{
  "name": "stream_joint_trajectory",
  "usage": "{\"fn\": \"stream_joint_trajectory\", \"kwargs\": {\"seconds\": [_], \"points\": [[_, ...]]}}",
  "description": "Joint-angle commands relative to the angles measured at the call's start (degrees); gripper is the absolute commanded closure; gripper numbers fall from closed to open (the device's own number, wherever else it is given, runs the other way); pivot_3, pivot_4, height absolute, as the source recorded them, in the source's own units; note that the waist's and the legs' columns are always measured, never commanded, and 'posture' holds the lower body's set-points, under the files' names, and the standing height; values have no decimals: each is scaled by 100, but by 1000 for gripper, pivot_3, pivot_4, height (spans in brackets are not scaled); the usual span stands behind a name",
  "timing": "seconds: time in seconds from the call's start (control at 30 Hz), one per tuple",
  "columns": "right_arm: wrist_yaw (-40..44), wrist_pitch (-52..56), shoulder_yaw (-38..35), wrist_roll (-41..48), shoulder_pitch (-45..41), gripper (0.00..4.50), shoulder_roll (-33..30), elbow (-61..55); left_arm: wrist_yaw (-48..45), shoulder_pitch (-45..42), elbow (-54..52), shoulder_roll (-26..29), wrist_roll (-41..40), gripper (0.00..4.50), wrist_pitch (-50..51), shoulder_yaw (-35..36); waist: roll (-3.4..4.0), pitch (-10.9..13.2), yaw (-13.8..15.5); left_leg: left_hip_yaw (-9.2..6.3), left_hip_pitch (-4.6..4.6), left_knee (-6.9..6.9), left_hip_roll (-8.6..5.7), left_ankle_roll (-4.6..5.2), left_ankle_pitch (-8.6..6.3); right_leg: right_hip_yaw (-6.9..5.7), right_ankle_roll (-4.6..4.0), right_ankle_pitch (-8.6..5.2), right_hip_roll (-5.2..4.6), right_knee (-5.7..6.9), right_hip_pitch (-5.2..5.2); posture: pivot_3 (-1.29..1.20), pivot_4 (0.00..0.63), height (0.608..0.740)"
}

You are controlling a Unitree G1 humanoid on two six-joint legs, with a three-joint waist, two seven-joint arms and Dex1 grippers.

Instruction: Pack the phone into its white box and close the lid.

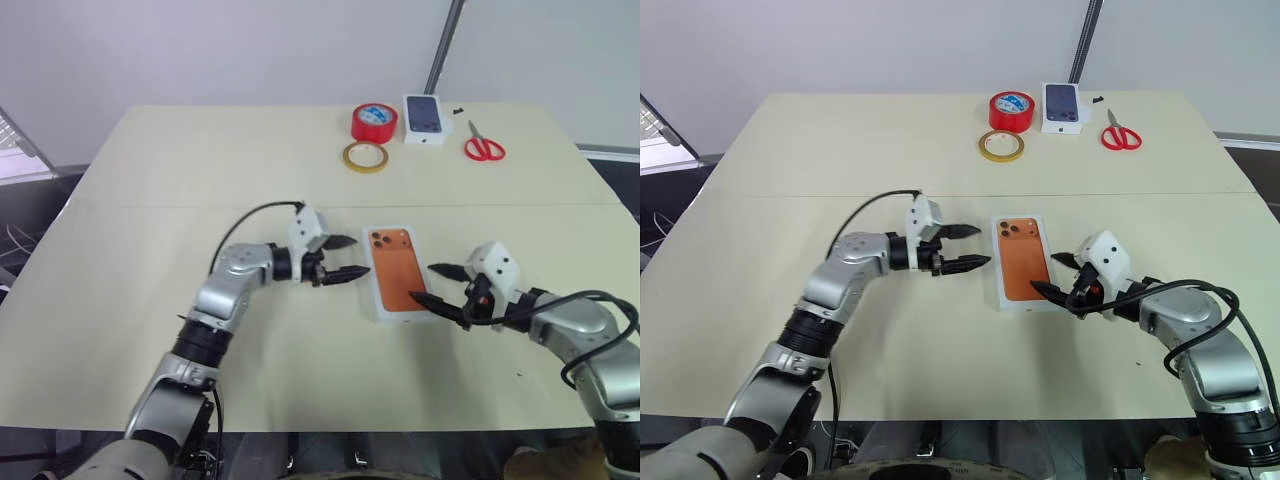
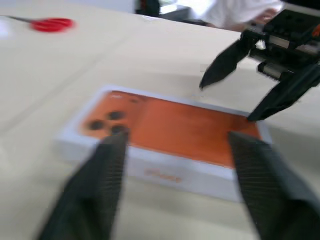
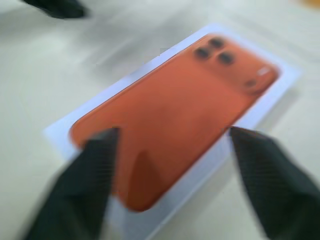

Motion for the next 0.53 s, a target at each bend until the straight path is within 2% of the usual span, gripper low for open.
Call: {"fn": "stream_joint_trajectory", "kwargs": {"seconds": [0.03, 0.27, 0.53], "points": [[106, -10, -591, 389, -20, 79, -69, -1, -163, 185, -384, 631, -241, 245, 130, 514, 2, 1, 2, 0, 1, 0, 0, 0, 0, 0, 0, 0, 0, 0, 0, 0, 150, 740], [682, -336, -1181, 439, 371, 79, -510, 280, -153, 962, -216, 1644, -93, 245, -558, 1106, 3, 2, 45, 0, -2, -3, 0, 0, -1, 0, -1, 0, -9, -13, 3, 0, 150, 740], [1117, -456, -1662, 541, 837, 79, -763, 507, -277, 1787, -411, 2139, -512, 245, -457, 1693, 6, 4, 37, 0, -3, -12, 1, 0, -2, 1, -3, -1, -14, -20, 3, 0, 150, 740]]}}
